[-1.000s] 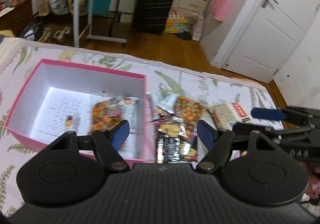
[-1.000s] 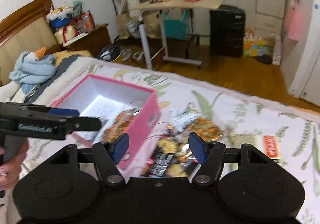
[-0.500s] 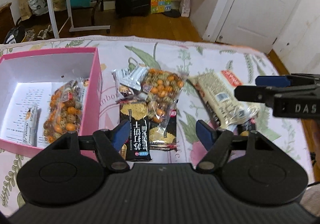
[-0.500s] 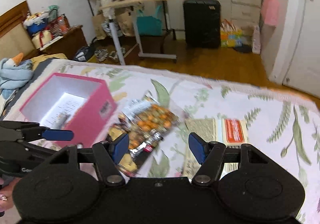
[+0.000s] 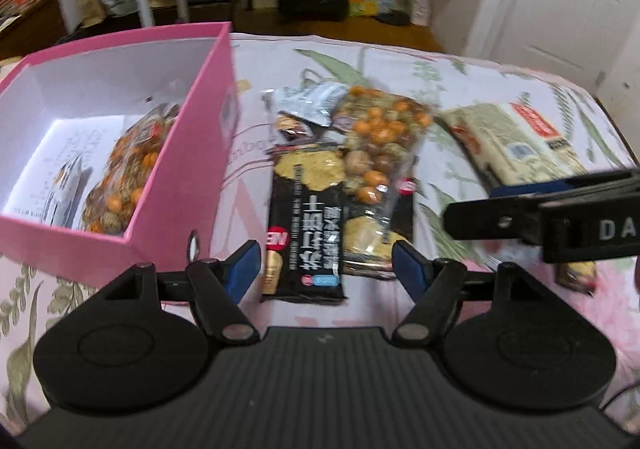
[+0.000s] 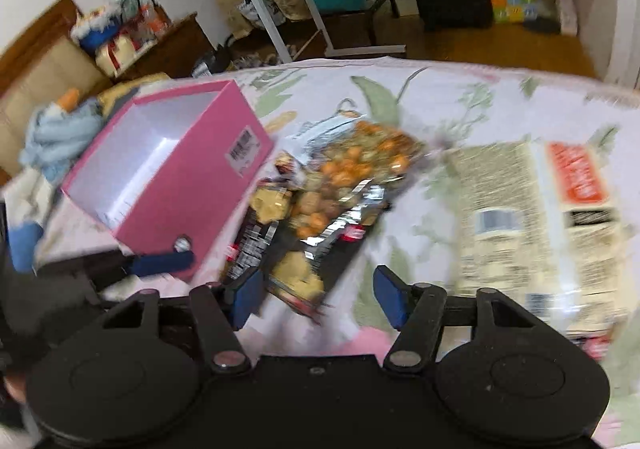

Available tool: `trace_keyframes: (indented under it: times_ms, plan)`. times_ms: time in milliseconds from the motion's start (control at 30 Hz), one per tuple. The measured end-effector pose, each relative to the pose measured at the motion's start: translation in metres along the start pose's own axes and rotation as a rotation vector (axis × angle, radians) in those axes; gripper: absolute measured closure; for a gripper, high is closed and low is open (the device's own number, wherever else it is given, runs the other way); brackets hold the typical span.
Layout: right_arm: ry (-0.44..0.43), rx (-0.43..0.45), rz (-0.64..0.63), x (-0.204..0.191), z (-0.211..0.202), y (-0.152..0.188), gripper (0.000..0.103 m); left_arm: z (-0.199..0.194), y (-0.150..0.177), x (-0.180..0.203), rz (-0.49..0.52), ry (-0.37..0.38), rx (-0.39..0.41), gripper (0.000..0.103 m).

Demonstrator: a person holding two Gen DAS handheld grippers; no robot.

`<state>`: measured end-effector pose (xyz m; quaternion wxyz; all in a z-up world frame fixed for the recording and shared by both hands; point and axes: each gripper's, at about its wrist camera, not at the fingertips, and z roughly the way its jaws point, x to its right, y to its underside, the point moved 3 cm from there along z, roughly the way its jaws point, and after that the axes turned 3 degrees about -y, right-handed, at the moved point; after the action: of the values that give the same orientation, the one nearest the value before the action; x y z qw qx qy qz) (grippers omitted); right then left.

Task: Organize snacks
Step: 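Lower the right gripper onto the black NB cracker pack and grasp it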

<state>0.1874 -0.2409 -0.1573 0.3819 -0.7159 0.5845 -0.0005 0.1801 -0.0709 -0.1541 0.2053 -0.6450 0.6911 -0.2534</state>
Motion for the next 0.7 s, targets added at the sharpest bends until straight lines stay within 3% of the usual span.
trace_keyframes:
  times_ms: [100,200,267,400,467,567,700]
  plan:
    - [0.012,0.005,-0.013,-0.009,0.025,0.0,0.042,0.012,0.002,-0.003,-0.021,-0.022,-0.005,0.031]
    - [0.031,0.008,-0.062,-0.014,0.036,0.004,0.043,0.027,0.006,-0.01,-0.088,0.014,-0.072,0.031]
    - [0.014,0.013,-0.038,-0.011,0.039,0.003,0.043,0.038,0.01,-0.016,-0.138,0.023,-0.109,0.031]
    - [-0.058,0.04,0.001,-0.013,0.036,-0.01,0.043,0.044,0.017,-0.016,-0.16,0.016,-0.101,0.033]
    - [-0.095,0.017,0.009,-0.016,0.042,-0.015,0.043,0.042,0.018,-0.012,-0.129,0.016,-0.095,0.049]
    - [-0.148,-0.044,0.027,-0.022,0.057,-0.016,0.044,0.04,0.018,-0.012,-0.125,0.025,-0.099,0.051]
    - [-0.142,-0.1,0.056,-0.024,0.077,-0.007,0.054,0.037,0.017,-0.016,-0.143,0.039,-0.119,0.052]
